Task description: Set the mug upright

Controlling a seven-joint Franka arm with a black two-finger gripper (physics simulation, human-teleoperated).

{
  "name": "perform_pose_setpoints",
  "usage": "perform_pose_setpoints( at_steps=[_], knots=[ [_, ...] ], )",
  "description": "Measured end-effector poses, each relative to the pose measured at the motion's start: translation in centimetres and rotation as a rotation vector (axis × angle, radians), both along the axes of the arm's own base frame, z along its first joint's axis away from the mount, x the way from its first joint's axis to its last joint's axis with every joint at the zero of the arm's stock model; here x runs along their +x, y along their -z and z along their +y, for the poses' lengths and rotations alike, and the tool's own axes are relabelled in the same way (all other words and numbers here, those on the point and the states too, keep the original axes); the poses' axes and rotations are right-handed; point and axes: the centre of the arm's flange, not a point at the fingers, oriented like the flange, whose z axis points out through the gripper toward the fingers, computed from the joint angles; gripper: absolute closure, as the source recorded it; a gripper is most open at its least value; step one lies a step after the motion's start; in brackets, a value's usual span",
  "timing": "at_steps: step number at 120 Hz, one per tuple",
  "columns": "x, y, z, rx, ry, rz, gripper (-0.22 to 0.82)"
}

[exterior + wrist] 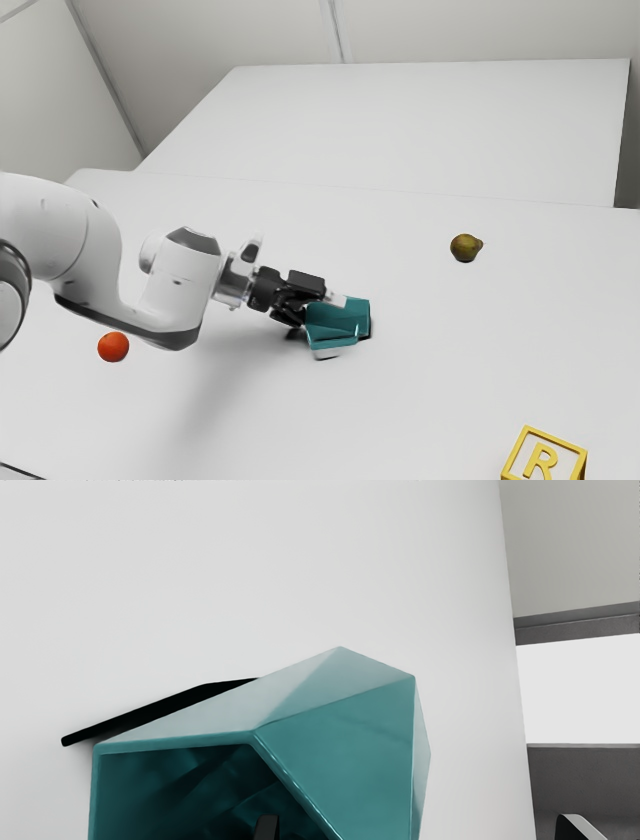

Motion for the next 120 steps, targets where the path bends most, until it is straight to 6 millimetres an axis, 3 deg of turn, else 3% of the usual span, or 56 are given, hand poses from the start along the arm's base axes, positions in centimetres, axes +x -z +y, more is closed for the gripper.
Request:
perform_pose_setpoints(
  at_steps=[21, 76, 97, 120],
  knots=[
    [0.0, -0.1, -0.1, -0.002, 0.008, -0.019, 0.15],
    [0.1, -0.8, -0.5, 0.001, 0.026, -0.060, 0.66],
    [0.7, -3.4, -1.7, 0.010, 0.050, -0.131, 0.74],
    [1.6, -8.1, -3.0, 0.081, 0.107, -0.254, 0.76]
  ],
)
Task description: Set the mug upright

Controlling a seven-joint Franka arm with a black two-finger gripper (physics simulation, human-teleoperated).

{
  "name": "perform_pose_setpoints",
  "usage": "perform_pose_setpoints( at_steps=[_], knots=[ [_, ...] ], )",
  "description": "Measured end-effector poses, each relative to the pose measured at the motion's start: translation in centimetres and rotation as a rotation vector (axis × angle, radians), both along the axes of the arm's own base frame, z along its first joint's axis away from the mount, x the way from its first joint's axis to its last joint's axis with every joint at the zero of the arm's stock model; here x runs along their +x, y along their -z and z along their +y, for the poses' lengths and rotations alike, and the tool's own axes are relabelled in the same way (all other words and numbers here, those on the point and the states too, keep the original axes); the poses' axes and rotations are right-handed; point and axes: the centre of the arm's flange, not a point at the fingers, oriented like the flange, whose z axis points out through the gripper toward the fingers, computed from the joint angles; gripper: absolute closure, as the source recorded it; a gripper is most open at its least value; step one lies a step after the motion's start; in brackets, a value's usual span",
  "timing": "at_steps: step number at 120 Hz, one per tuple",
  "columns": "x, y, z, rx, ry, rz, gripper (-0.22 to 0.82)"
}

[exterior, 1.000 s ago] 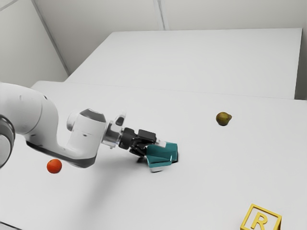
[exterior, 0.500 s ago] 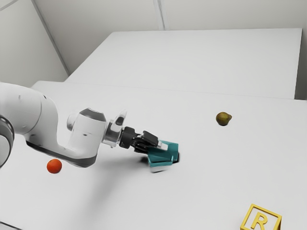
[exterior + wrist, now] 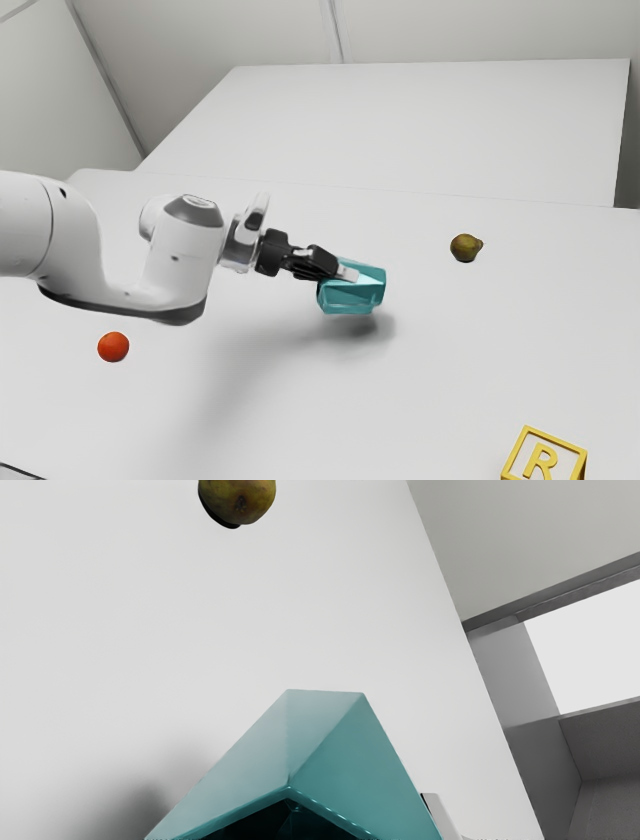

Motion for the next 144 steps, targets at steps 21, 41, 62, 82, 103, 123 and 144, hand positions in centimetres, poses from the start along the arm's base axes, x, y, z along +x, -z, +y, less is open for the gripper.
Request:
perform_pose_setpoints(
  at_steps=[21, 41, 62, 82, 103, 123, 144],
  knots=[
    [0.6, -4.2, -0.8, 0.301, 0.192, -0.110, 0.76],
    [0.8, -6.0, -1.7, 0.619, 0.374, -0.154, 0.76],
    [0.7, -6.1, -1.8, 0.824, 0.457, -0.141, 0.76],
    [0.8, -5.7, -0.6, 0.922, 0.453, -0.095, 0.76],
    [1.0, -5.2, 1.8, 0.978, 0.412, -0.027, 0.76],
    [1.2, -4.3, 4.6, 1.003, 0.355, 0.046, 0.76],
    [1.6, -2.6, 7.5, 1.009, 0.290, 0.122, 0.76]
  ],
)
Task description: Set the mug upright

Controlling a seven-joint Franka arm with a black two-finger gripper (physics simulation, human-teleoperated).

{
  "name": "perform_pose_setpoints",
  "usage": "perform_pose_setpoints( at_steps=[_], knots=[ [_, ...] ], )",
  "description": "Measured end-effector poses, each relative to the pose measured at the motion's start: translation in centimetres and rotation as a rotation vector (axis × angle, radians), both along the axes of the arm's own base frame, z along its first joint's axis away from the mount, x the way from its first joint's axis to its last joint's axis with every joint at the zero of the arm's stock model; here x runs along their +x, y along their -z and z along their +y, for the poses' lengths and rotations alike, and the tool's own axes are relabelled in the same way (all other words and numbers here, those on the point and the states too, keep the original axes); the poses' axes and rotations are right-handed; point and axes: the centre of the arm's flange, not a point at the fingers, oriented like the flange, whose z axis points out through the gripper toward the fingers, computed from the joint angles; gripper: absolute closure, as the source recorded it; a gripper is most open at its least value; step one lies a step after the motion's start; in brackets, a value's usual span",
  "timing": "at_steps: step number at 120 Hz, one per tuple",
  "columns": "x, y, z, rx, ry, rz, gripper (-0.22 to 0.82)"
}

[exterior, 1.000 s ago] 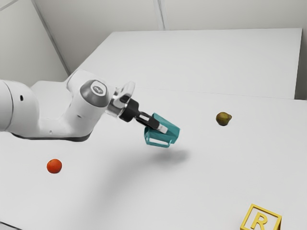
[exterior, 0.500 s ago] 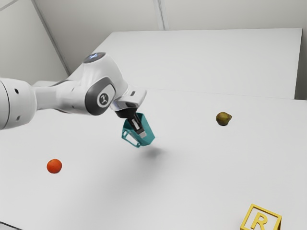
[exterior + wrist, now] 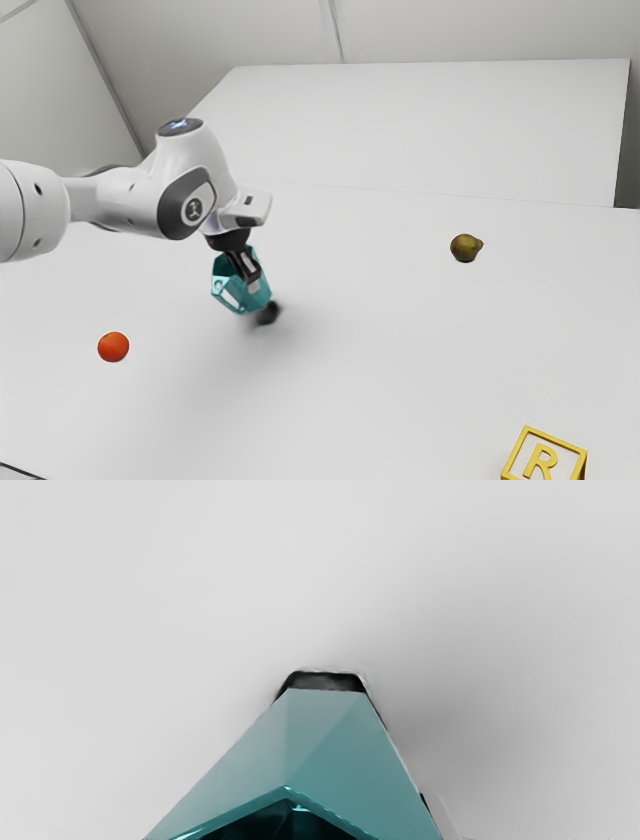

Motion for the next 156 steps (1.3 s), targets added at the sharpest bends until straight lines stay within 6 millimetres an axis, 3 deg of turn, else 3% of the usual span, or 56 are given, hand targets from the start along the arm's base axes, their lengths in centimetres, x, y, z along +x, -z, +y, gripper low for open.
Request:
perform_pose_setpoints(
  at_steps=[15, 44, 70, 121, 156],
  knots=[
    [0.1, 0.6, 1.0, 0.005, -0.040, 0.011, 0.76],
    [0.0, 1.4, -0.8, 0.008, -0.039, 0.014, 0.76],
    [0.0, 1.5, -0.3, 0.008, -0.069, 0.012, 0.75],
    [0.0, 1.4, -0.4, 0.006, -0.086, 0.009, 0.35],
    [0.0, -0.6, -0.6, -0.007, -0.089, -0.027, 0.19]
  ],
)
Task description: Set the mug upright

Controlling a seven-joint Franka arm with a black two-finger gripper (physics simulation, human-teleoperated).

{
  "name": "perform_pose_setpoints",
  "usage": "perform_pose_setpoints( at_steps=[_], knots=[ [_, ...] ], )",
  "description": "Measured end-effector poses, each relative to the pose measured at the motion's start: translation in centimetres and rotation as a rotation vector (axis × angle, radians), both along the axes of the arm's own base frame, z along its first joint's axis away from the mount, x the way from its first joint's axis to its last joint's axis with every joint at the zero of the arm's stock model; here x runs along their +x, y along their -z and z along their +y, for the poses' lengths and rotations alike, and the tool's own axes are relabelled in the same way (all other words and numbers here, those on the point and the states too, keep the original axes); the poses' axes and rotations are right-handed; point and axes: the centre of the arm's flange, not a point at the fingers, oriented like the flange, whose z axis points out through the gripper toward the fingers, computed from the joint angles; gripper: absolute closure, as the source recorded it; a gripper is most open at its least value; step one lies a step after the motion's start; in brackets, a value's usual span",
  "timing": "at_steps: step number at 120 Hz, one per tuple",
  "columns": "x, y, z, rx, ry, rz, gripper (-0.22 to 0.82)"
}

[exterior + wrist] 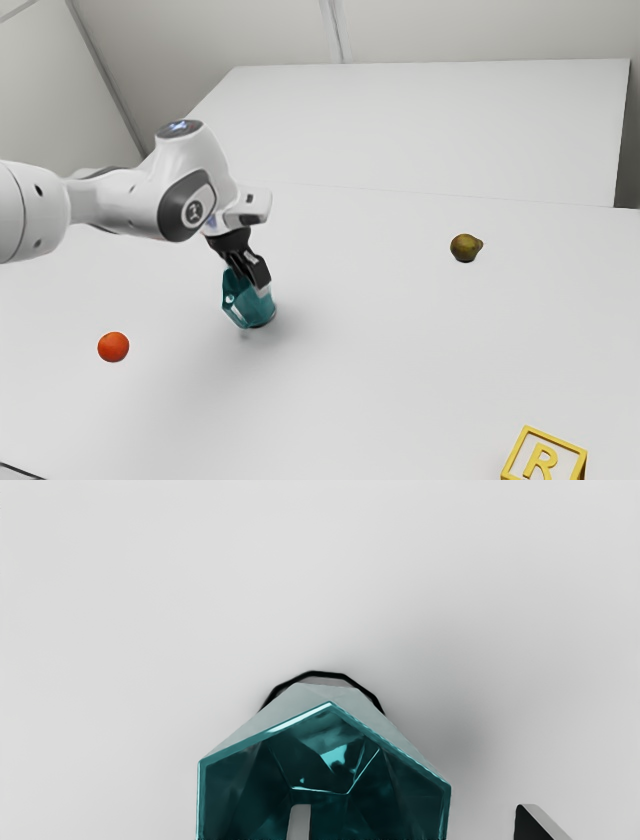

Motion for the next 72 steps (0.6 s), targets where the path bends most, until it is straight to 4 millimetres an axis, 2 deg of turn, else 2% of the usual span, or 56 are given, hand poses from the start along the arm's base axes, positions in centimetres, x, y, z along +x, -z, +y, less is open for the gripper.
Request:
perform_pose_setpoints(
  at_steps=[13, 25, 37, 62, 72],
  knots=[
    [-0.2, -1.5, -0.2, -0.009, 0.002, -0.024, 0.17],
    [-0.1, -3.9, -0.3, -0.019, 0.005, -0.059, 0.14],
    [1.4, -8.2, -0.6, -0.026, 0.005, -0.106, 0.09],
    [6.2, -18.6, -0.6, -0.020, -0.040, -0.117, 0.03],
    [7.1, -21.2, -0.1, -0.007, -0.071, -0.078, 0.02]
  ],
)
